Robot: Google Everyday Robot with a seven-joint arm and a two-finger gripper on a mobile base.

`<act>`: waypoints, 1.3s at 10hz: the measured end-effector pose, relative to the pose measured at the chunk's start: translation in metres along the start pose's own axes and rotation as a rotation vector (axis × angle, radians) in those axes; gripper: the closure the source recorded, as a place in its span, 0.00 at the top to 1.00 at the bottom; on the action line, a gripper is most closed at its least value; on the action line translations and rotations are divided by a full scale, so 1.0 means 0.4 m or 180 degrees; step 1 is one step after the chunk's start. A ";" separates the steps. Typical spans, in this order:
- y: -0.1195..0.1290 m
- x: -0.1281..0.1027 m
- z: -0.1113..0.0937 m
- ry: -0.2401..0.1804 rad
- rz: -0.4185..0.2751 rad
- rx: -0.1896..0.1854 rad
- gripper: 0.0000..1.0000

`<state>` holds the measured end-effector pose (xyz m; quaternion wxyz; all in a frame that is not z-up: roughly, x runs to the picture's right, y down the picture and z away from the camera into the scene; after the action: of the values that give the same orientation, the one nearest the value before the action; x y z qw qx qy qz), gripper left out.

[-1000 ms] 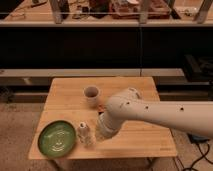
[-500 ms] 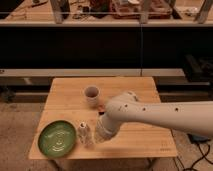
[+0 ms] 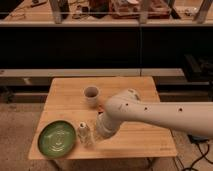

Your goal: Knock the bottle over

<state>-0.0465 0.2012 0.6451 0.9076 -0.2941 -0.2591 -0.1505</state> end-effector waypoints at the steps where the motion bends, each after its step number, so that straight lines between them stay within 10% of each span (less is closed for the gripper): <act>1: -0.027 -0.015 0.018 0.0004 -0.0016 -0.0035 0.28; 7: -0.080 -0.052 0.022 0.0060 0.0058 0.0076 0.28; 13: -0.152 -0.092 0.033 0.0035 0.0108 -0.0080 0.28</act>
<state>-0.1078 0.1662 0.6614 0.9077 -0.3090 -0.2472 -0.1399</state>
